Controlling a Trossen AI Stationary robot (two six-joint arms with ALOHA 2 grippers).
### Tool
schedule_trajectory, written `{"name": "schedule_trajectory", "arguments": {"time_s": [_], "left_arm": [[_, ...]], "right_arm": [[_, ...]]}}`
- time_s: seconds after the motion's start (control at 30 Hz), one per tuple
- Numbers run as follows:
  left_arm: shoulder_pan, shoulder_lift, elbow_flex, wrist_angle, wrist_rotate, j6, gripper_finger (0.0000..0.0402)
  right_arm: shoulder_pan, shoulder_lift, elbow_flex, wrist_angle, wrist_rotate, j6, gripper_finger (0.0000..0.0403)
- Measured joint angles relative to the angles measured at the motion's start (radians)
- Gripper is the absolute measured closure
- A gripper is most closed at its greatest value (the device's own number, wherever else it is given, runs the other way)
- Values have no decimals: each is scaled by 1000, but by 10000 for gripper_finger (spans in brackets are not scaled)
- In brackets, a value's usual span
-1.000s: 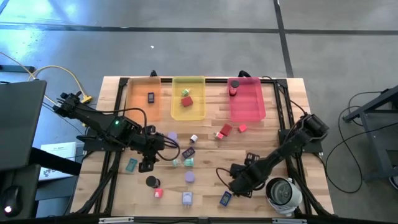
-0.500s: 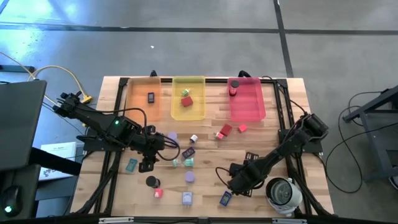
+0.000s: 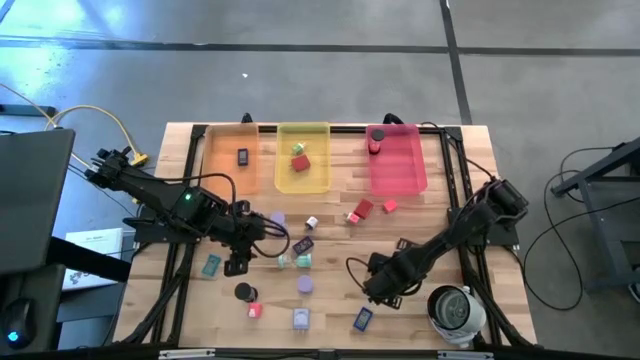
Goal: Pick & Place Office items
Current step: Put the orange sand timer into the pink bin
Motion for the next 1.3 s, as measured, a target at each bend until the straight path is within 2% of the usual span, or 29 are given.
{"name": "schedule_trajectory", "arguments": {"time_s": [0.27,0.6,0.77,1.0,1.3], "left_arm": [[28,0,0,1,0,-25,151],[47,0,0,2,42,-76,151],[47,0,0,-2,27,-80,151],[71,-6,0,-53,-56,-24,151],[240,-85,0,-55,-82,104,151]], "right_arm": [[-57,-144,0,-122,14,-10,226],[-179,-360,0,-334,174,-60,226],[-274,-431,0,-385,229,-122,226],[-503,-479,0,-388,314,-307,226],[-872,-482,0,-284,348,-578,226]]}}
